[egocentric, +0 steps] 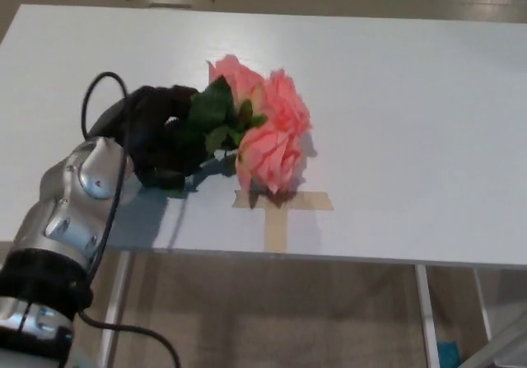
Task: Use the left hand to pick up the rose and passes it to a human.
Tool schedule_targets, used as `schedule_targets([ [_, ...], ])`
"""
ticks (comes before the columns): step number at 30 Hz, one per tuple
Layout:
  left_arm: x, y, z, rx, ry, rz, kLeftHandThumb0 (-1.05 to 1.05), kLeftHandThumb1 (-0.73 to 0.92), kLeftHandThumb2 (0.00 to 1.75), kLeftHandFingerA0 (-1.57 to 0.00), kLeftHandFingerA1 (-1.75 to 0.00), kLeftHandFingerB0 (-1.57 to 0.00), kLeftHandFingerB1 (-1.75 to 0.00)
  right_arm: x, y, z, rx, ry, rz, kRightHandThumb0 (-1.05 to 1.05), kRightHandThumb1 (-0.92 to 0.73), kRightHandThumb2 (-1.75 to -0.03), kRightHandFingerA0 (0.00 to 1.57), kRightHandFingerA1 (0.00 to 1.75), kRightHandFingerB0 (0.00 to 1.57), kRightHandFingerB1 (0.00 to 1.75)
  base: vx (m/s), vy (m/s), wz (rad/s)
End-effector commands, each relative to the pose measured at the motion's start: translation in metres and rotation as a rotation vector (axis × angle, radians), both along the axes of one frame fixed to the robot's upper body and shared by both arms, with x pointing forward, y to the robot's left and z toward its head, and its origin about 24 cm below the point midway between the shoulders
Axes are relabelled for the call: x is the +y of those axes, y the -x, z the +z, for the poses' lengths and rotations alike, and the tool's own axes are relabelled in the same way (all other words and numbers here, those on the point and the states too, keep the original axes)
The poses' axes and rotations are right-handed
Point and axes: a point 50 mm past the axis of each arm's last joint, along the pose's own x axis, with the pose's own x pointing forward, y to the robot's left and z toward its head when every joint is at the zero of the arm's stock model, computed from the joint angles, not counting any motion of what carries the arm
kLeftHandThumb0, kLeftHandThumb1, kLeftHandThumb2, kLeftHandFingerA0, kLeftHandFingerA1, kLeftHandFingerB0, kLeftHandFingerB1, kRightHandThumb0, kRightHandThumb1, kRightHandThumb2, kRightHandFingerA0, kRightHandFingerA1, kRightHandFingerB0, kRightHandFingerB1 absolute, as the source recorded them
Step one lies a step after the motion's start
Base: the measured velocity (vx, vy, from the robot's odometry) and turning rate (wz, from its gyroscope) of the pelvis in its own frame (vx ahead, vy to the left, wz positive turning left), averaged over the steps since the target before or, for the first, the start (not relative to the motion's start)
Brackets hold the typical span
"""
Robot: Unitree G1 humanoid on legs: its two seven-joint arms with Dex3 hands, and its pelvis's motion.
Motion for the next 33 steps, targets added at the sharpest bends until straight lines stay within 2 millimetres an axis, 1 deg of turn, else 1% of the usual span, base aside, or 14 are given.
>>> schedule_targets([
  [1,0.007,0.001,0.032,-0.083,0.556,0.035,-0.16,0.88,0.67,-0.77,-1.38,-0.60,-1.14,-0.004,0.006,-0.002,0.013,0.005,-0.004,-0.30,-0.66,-0.59,0.70,0.43,0.54,0.39,0.00,0.000,0.00],
  [3,0.008,0.002,0.039,-0.085,0.592,-0.001,-0.15,0.89,0.66,-0.79,-1.38,-0.60,-1.15,-0.003,0.007,-0.002,0.016,0.004,-0.005,-0.30,-0.66,-0.59,0.69,0.43,0.54,0.39,0.00,0.000,0.00],
  [4,0.006,0.002,0.051,-0.104,0.651,-0.029,-0.15,0.87,0.67,-0.86,-1.38,-0.65,-1.15,-0.004,0.009,-0.003,0.022,0.003,-0.012,-0.30,-0.67,-0.59,0.69,0.43,0.54,0.39,0.00,0.000,0.00],
  [5,0.005,0.003,0.055,-0.114,0.665,-0.044,-0.15,0.86,0.68,-0.87,-1.38,-0.68,-1.13,-0.005,0.009,-0.003,0.024,0.003,-0.014,-0.30,-0.67,-0.59,0.68,0.43,0.54,0.39,0.00,0.000,0.00],
  [9,0.004,0.005,0.059,-0.122,0.682,-0.062,-0.15,0.86,0.68,-0.87,-1.38,-0.68,-1.13,-0.004,0.010,-0.003,0.026,0.003,-0.016,-0.30,-0.67,-0.59,0.68,0.43,0.54,0.39,0.00,0.000,0.00],
  [10,0.000,0.007,0.076,-0.153,0.736,-0.101,-0.16,0.82,0.71,-0.88,-1.40,-0.75,-1.10,-0.003,0.010,-0.004,0.026,0.002,-0.019,-0.30,-0.66,-0.59,0.68,0.43,0.53,0.38,0.00,0.000,0.00],
  [11,-0.002,0.008,0.083,-0.166,0.759,-0.120,-0.16,0.82,0.71,-0.88,-1.40,-0.75,-1.10,-0.003,0.010,-0.004,0.026,0.002,-0.020,-0.30,-0.66,-0.59,0.68,0.43,0.53,0.38,0.00,0.000,0.00],
  [13,-0.004,0.010,0.085,-0.169,0.778,-0.132,-0.16,0.82,0.70,-0.87,-1.39,-0.77,-1.06,-0.003,0.012,-0.004,0.031,0.002,-0.022,-0.30,-0.67,-0.59,0.69,0.43,0.53,0.38,0.00,0.000,0.00],
  [14,-0.004,0.012,0.090,-0.173,0.800,-0.146,-0.17,0.83,0.69,-0.86,-1.37,-0.79,-1.02,-0.003,0.011,-0.004,0.031,0.004,-0.019,-0.38,-0.58,-0.77,0.64,0.54,0.48,0.49,0.00,0.000,0.00],
  [17,-0.006,0.017,0.102,-0.180,0.875,-0.188,-0.18,0.84,0.67,-0.85,-1.36,-0.79,-1.00,-0.003,0.011,-0.004,0.032,0.010,-0.009,-0.37,-0.58,-0.77,0.63,0.54,0.48,0.48,0.00,0.000,0.00],
  [20,-0.006,0.018,0.104,-0.178,0.896,-0.200,-0.18,0.84,0.67,-0.85,-1.36,-0.80,-0.99,-0.004,0.011,-0.004,0.034,0.010,-0.011,-0.37,-0.58,-0.77,0.62,0.53,0.48,0.48,0.00,0.000,0.00],
  [21,-0.006,0.018,0.109,-0.179,0.927,-0.207,-0.20,0.82,0.66,-0.89,-1.31,-0.82,-0.93,-0.004,0.010,-0.004,0.032,0.012,-0.009,-0.37,-0.58,-0.77,0.62,0.53,0.48,0.48,0.00,0.000,0.00],
  [25,-0.006,0.019,0.117,-0.174,0.991,-0.220,-0.20,0.82,0.66,-0.89,-1.31,-0.83,-0.92,-0.005,0.008,-0.003,0.029,0.014,-0.009,-0.37,-0.58,-0.77,0.62,0.53,0.48,0.48,0.00,0.000,0.00],
  [33,-0.011,0.020,0.110,-0.131,1.012,-0.216,-0.20,0.83,0.64,-0.92,-1.30,-0.84,-0.90,-0.003,0.010,-0.004,0.029,0.004,-0.012,-0.37,-0.58,-0.77,0.63,0.54,0.48,0.49,0.00,0.000,0.00],
])
